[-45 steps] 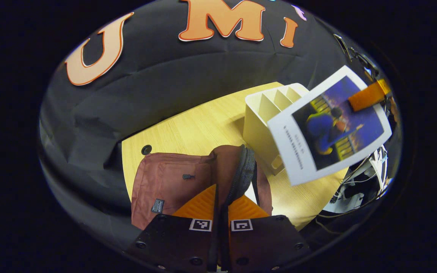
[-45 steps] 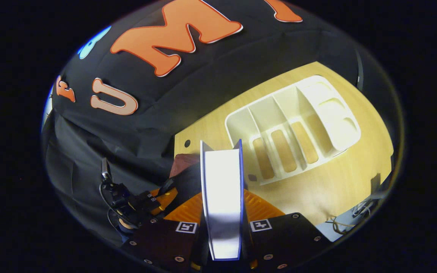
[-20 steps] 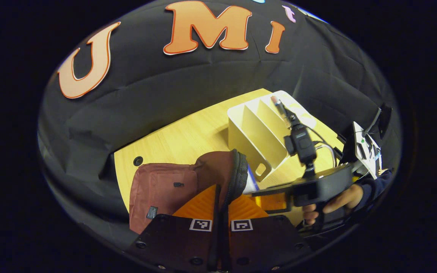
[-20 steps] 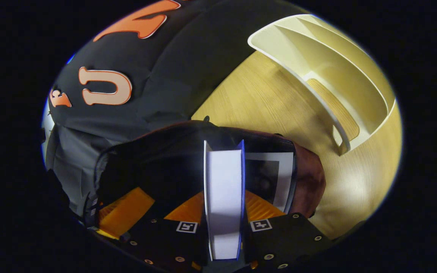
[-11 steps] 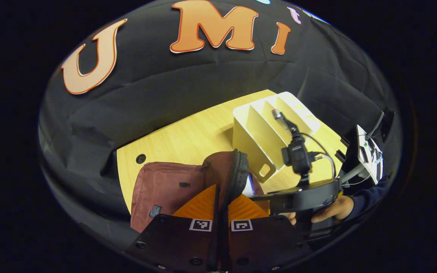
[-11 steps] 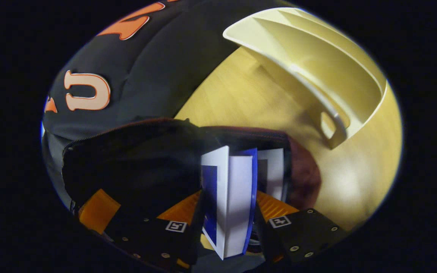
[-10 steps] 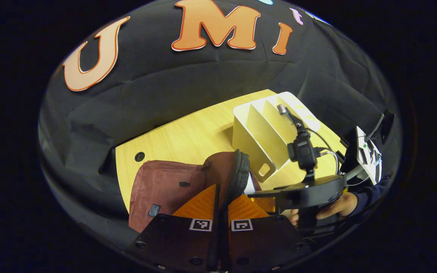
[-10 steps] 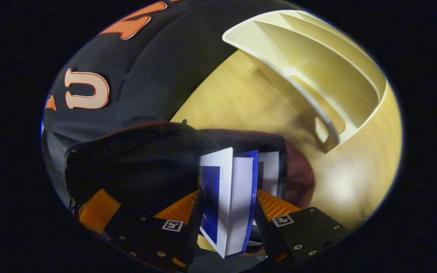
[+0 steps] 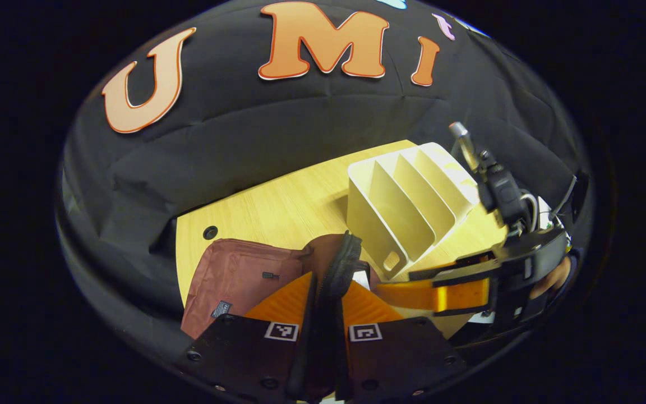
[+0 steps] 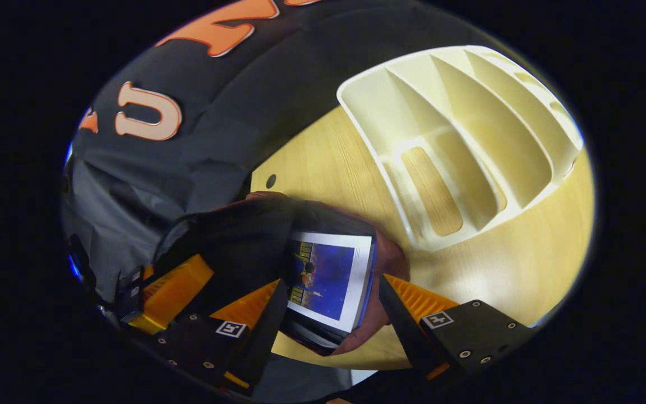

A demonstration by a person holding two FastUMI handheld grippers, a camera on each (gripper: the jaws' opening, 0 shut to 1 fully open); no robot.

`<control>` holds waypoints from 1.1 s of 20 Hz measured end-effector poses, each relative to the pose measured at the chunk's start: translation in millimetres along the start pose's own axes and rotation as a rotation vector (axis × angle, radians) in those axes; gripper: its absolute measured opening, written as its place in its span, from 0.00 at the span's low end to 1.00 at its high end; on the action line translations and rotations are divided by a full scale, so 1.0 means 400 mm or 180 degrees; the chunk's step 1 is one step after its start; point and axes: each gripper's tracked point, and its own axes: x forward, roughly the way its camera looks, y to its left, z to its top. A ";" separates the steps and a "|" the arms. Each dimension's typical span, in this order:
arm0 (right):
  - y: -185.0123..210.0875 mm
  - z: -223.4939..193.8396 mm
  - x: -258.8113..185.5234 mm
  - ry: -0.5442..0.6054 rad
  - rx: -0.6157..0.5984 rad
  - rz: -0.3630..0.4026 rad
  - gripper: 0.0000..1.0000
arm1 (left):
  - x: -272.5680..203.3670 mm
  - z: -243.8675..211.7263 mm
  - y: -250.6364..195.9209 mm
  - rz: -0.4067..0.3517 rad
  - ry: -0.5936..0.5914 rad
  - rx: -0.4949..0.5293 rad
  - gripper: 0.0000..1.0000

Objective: Open the schoolbag, grab two books from the bookshelf and put them into the schoolbag.

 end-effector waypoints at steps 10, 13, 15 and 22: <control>-0.220 0.303 -0.312 -0.0737 -0.0675 -0.0068 0.98 | -0.039 0.136 -0.198 0.0366 -0.0470 -0.0454 0.99; -0.251 0.380 -0.384 -0.1049 -0.0975 -0.0118 0.97 | -0.076 0.231 -0.275 0.0501 -0.0834 -0.0427 0.99; -0.251 0.439 -0.445 -0.1356 -0.1261 -0.0205 0.97 | -0.101 0.278 -0.340 0.0531 -0.1038 -0.0445 0.99; -0.187 0.580 -0.703 -0.2500 -0.1630 -0.0344 0.97 | -0.207 0.501 -0.420 0.0868 -0.1863 -0.0339 0.96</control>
